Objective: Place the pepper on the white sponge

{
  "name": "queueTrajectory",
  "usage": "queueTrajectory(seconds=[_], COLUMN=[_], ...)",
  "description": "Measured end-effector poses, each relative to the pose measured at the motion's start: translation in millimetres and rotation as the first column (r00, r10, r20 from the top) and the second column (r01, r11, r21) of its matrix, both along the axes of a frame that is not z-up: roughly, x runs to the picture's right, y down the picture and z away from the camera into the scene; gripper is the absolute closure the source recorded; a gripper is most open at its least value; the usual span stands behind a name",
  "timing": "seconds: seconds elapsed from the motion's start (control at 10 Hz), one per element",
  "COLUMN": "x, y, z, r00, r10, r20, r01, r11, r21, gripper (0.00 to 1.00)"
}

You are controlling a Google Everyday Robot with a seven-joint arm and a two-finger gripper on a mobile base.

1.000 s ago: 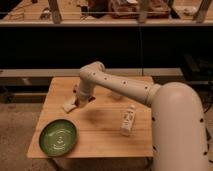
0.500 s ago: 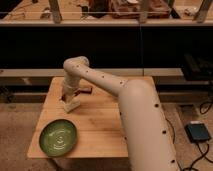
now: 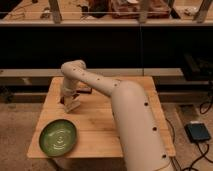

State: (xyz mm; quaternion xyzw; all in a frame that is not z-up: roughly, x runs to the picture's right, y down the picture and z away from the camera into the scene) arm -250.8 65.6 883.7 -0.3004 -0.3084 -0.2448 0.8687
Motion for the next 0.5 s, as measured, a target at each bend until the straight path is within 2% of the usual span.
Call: queueTrajectory(seconds=[0.1,0.5], x=[-0.6,-9.5], y=[0.9,6.8], z=[-0.6,0.3], r00=[1.0,0.999], r10=[-0.007,-0.04], r20=[0.001,-0.009], r01=[0.007,0.04], r11=[1.0,0.9992], r21=[0.003,0.005], gripper=[0.79,0.37])
